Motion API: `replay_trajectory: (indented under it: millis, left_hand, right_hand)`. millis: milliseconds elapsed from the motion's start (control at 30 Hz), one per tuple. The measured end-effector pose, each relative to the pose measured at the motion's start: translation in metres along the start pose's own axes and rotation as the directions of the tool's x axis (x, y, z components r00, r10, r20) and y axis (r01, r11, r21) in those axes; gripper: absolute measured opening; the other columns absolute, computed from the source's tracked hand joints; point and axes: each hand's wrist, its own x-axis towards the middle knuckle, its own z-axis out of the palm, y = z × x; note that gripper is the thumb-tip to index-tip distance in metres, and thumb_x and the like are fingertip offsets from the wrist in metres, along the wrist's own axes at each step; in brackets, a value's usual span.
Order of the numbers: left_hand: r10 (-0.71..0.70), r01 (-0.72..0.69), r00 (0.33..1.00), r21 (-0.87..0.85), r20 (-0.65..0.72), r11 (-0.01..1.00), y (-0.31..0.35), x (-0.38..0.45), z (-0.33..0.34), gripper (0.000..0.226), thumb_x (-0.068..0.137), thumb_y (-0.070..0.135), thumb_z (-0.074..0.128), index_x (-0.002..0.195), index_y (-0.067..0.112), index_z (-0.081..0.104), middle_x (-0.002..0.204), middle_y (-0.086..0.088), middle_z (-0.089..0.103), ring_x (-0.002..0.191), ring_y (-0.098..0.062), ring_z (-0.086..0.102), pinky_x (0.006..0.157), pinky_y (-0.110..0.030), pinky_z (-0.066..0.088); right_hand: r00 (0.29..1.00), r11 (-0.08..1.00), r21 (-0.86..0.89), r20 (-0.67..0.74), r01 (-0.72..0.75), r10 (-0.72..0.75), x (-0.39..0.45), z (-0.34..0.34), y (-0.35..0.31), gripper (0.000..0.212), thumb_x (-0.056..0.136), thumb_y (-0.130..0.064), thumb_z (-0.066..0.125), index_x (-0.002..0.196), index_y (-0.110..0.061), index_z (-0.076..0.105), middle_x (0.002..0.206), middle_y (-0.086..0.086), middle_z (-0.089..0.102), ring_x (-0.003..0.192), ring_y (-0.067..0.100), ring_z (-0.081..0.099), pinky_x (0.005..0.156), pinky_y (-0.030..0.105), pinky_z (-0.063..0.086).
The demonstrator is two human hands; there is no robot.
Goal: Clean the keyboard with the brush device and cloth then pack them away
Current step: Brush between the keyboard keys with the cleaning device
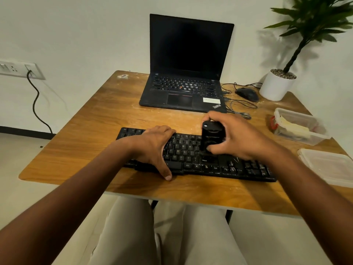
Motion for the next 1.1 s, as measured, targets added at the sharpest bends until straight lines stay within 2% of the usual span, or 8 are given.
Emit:
replay_trajectory:
  millis: [67, 167, 300, 433, 567, 700, 967, 1100]
  left_hand:
    - [0.004, -0.004, 1.0, -0.004, -0.004, 1.0, -0.002, 0.002, 0.0, 0.15, 0.056, 0.063, 0.094, 0.166, 0.022, 0.002, 0.17, 0.005, 0.009, 0.157, -0.024, 0.006, 0.128, -0.042, 0.008]
    - [0.012, -0.012, 1.0, -0.008, -0.017, 1.0, -0.004, 0.004, 0.001, 0.148, 0.052, 0.066, 0.095, 0.165, 0.023, 0.009, 0.165, 0.005, 0.019, 0.153, -0.023, 0.015, 0.128, -0.043, 0.014]
    - [0.001, -0.001, 1.0, 0.003, 0.007, 1.0, -0.002, 0.002, 0.001, 0.151, 0.057, 0.063, 0.094, 0.166, 0.022, -0.003, 0.172, 0.004, 0.002, 0.158, -0.022, 0.001, 0.127, -0.039, 0.003]
    - [-0.001, 0.001, 1.0, 0.007, 0.002, 1.0, -0.002, 0.001, 0.002, 0.151, 0.058, 0.062, 0.094, 0.166, 0.022, -0.003, 0.172, 0.004, 0.002, 0.158, -0.021, 0.002, 0.126, -0.037, 0.004]
    - [0.004, -0.004, 1.0, -0.003, -0.006, 1.0, -0.003, 0.002, 0.003, 0.151, 0.056, 0.064, 0.094, 0.166, 0.025, 0.0, 0.17, 0.004, 0.007, 0.156, -0.023, 0.007, 0.127, -0.04, 0.009]
    - [0.016, -0.016, 1.0, -0.007, -0.022, 1.0, -0.007, 0.006, 0.004, 0.148, 0.05, 0.069, 0.094, 0.164, 0.027, 0.01, 0.161, 0.005, 0.022, 0.15, -0.022, 0.019, 0.127, -0.044, 0.02]
    - [0.009, -0.009, 1.0, 0.003, -0.008, 1.0, -0.004, 0.004, 0.004, 0.151, 0.054, 0.064, 0.094, 0.166, 0.023, 0.002, 0.168, 0.004, 0.012, 0.154, -0.023, 0.012, 0.128, -0.042, 0.012]
    - [0.003, -0.003, 1.0, 0.002, -0.003, 1.0, -0.005, 0.005, 0.004, 0.152, 0.053, 0.066, 0.094, 0.166, 0.024, 0.001, 0.169, 0.004, 0.011, 0.155, -0.024, 0.01, 0.129, -0.043, 0.012]
  right_hand:
    - [0.997, 0.993, 0.096, -0.051, 0.061, -0.057, 0.003, 0.02, -0.009, 0.053, 0.075, -0.009, 0.088, 0.111, -0.035, 0.058, 0.102, -0.011, 0.067, 0.091, 0.005, 0.067, 0.07, 0.027, 0.062]
    - [0.994, 0.978, 0.174, -0.027, 0.111, -0.108, 0.001, 0.043, -0.008, 0.053, 0.077, -0.005, 0.086, 0.112, -0.034, 0.059, 0.098, -0.007, 0.07, 0.089, 0.007, 0.069, 0.069, 0.031, 0.063]
    - [0.998, 0.996, 0.073, 0.036, 0.056, -0.059, -0.011, 0.024, 0.012, 0.057, 0.078, -0.006, 0.086, 0.11, -0.042, 0.057, 0.097, -0.007, 0.071, 0.083, 0.006, 0.071, 0.061, 0.026, 0.059]
    - [0.996, 0.996, -0.084, 0.09, 0.008, 0.0, -0.017, -0.003, 0.018, 0.058, 0.076, -0.01, 0.087, 0.109, -0.046, 0.055, 0.098, -0.013, 0.066, 0.082, -0.002, 0.066, 0.057, 0.017, 0.053]
    - [0.999, 0.997, 0.071, -0.034, 0.04, -0.038, -0.007, 0.011, 0.0, 0.055, 0.074, -0.011, 0.089, 0.112, -0.037, 0.059, 0.104, -0.013, 0.067, 0.091, 0.004, 0.067, 0.067, 0.022, 0.06]
    - [0.995, 0.979, 0.174, -0.006, 0.102, -0.102, -0.001, 0.042, -0.01, 0.053, 0.074, -0.008, 0.087, 0.112, -0.034, 0.059, 0.099, -0.009, 0.069, 0.09, 0.005, 0.067, 0.07, 0.025, 0.06]
    - [0.994, 0.995, -0.097, 0.111, -0.01, 0.021, -0.021, -0.003, 0.015, 0.058, 0.074, -0.011, 0.088, 0.109, -0.044, 0.057, 0.101, -0.014, 0.066, 0.086, -0.003, 0.065, 0.063, 0.017, 0.054]
    - [1.0, 0.998, 0.052, -0.001, 0.03, -0.031, -0.013, 0.005, -0.001, 0.053, 0.073, -0.012, 0.089, 0.11, -0.035, 0.06, 0.103, -0.012, 0.066, 0.091, 0.001, 0.065, 0.07, 0.027, 0.06]
